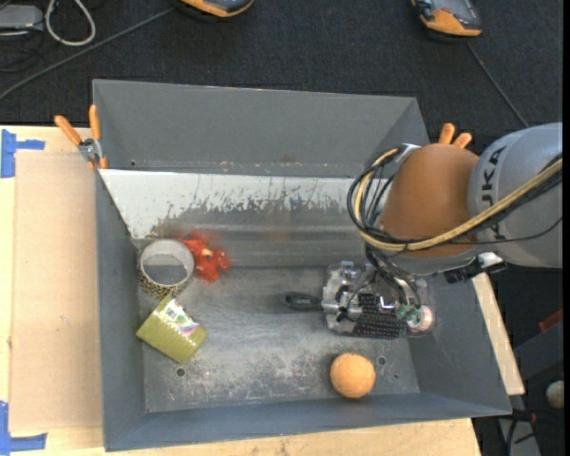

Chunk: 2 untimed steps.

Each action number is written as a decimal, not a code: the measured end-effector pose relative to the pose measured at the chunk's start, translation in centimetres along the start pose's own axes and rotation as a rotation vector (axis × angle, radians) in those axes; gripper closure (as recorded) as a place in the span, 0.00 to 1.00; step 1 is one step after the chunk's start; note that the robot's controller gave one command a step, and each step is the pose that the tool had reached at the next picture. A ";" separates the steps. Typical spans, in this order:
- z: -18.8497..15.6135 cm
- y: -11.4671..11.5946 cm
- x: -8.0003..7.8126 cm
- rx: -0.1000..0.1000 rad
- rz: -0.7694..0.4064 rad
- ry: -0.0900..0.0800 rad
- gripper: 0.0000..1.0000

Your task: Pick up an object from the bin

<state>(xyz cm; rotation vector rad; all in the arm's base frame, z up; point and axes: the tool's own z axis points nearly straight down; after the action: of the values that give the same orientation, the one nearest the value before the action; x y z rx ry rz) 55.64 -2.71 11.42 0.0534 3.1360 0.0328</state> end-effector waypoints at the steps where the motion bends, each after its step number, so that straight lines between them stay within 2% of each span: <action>1: 1.7 -0.2 0.1 -0.007 -0.146 -0.001 1.00; 2: 1.9 -2.4 -2.1 -0.005 -0.013 -0.002 1.00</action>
Offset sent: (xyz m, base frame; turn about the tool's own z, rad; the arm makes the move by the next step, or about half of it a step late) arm 0.0353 -0.0450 -0.0178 -0.1156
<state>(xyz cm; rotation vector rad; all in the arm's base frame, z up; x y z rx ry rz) 57.64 -5.15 9.51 0.0335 3.1335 0.0409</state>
